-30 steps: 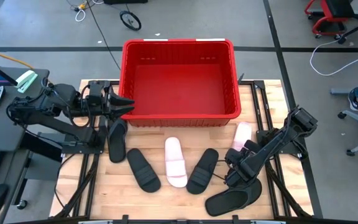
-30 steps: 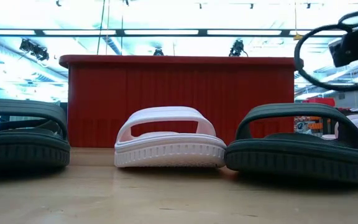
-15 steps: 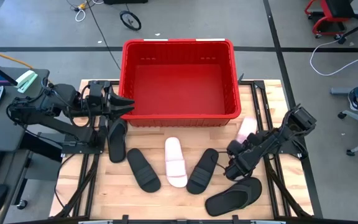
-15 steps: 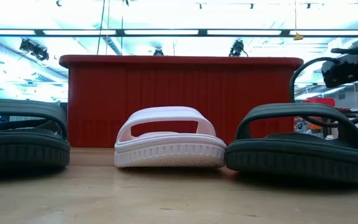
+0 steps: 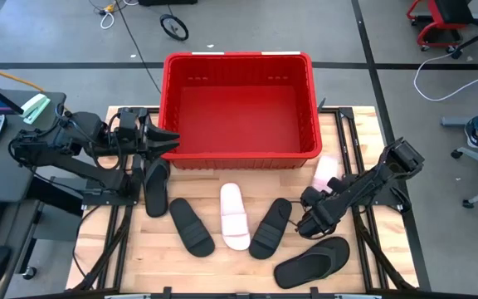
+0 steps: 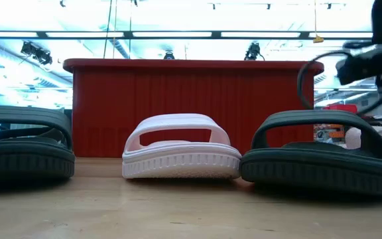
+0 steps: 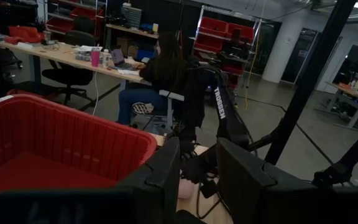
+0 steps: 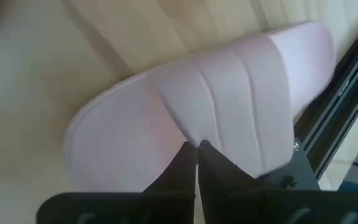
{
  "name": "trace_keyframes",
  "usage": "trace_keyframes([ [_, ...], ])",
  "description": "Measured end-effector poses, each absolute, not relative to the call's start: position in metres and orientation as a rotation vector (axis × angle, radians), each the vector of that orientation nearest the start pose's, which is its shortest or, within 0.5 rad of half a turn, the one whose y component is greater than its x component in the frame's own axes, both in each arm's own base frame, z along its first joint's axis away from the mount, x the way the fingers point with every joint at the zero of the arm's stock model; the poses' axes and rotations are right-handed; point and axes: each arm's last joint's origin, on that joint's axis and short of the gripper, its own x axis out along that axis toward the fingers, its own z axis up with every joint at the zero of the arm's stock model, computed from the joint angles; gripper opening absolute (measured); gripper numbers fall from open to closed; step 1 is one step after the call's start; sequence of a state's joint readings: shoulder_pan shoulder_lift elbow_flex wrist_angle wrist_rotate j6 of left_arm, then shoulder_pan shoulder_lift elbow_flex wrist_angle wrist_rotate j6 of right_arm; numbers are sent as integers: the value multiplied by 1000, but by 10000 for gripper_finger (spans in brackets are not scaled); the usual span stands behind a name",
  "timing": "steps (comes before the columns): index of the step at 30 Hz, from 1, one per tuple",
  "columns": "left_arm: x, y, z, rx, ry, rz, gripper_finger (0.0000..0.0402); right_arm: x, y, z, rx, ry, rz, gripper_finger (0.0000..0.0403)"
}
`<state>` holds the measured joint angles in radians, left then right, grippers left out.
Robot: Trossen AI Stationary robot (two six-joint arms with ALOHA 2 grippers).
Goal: Pick and place slides into bin
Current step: Put the right pink slide into the red bin
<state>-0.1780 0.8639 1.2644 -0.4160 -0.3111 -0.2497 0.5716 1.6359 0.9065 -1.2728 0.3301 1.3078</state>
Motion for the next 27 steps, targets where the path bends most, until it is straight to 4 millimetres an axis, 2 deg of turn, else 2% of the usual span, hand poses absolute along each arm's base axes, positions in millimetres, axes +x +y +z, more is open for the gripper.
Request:
trace_keyframes([
  [10, 145, -17, 454, -247, -1, 134, 112, 189, 129, 196, 179, 1397, -805, 4],
  [17, 145, -17, 453, -247, -1, 134, 112, 197, 151, 229, 251, 1349, -662, 2],
  [22, 145, -17, 454, -247, -1, 134, 110, 208, 172, 272, 306, 1266, -478, 1],
  [27, 145, -17, 454, -247, -1, 134, 112, 224, 193, 336, 384, 1065, -197, 0],
])
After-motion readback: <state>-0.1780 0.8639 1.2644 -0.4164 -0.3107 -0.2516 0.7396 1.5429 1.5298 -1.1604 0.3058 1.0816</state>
